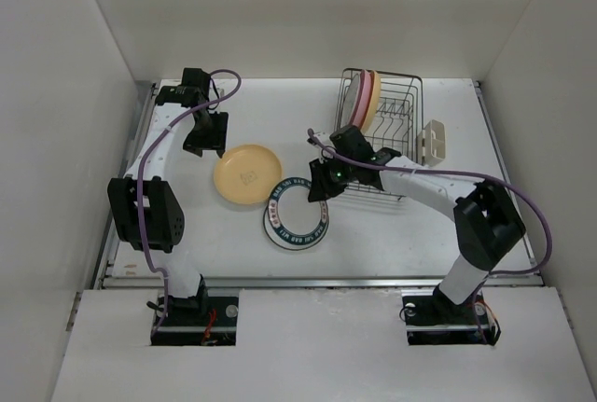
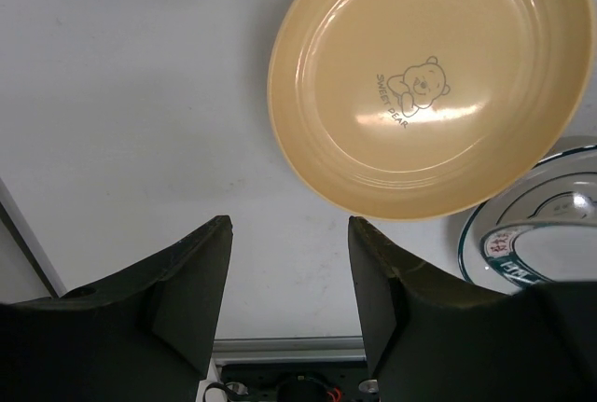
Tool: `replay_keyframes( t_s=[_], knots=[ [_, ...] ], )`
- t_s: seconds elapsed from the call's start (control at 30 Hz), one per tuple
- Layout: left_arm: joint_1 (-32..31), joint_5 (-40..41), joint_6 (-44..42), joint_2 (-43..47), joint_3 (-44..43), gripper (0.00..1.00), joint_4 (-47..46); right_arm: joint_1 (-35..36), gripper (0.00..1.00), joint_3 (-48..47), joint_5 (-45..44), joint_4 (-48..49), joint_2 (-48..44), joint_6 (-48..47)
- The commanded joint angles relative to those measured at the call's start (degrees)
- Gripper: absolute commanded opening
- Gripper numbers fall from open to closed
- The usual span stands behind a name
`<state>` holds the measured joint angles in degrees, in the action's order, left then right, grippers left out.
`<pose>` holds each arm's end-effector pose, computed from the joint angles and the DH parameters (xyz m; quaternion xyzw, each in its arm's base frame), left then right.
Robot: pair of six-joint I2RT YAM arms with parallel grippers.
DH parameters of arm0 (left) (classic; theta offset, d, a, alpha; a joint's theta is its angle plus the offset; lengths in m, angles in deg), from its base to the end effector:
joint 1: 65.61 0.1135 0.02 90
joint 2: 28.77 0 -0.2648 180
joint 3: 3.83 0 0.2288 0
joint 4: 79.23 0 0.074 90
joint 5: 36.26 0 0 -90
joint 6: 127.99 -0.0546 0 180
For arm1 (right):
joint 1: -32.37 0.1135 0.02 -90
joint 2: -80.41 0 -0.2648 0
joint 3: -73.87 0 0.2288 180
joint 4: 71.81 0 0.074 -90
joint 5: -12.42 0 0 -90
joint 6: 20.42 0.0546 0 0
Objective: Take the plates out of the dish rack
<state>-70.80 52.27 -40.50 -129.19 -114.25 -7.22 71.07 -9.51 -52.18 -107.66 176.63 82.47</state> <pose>0.3520 -0.0334 0.3001 0.0682 0.9678 -0.0181 0.2415 0.2610 0.2391 0.2333 -0.2795 0.8725 0.3350 0.2203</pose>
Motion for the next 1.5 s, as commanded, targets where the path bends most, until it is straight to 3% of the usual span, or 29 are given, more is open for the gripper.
replay_keyframes(
  t_s=[0.0,0.1,0.27,0.63,1.13,1.47],
  knots=[
    [0.09,-0.37,-0.05,1.9,0.3,0.5,0.42,0.06,0.34,-2.21,-0.01,0.52,0.1,-0.76],
    [0.09,-0.37,-0.05,1.9,0.3,0.5,0.42,0.06,0.56,-2.83,-0.53,-0.8,0.1,-1.98],
    [0.09,-0.37,-0.05,1.37,0.3,0.5,0.94,1.29,0.66,-6.43,-6.41,-5.45,1.42,-3.12],
    [0.09,-0.37,-0.57,0.23,-1.28,0.5,1.48,5.6,0.68,-12.68,-19.16,-18.73,4.06,-6.38],
    [0.09,0.16,-0.57,0.22,-1.81,0.5,2.0,7.8,0.68,-16.9,-20.75,-20.93,8.54,-7.96],
    [0.09,1.29,-0.57,0.75,-1.81,0.5,2.0,7.8,0.67,-13.22,-20.31,-23.21,3.89,-5.08]
  ],
)
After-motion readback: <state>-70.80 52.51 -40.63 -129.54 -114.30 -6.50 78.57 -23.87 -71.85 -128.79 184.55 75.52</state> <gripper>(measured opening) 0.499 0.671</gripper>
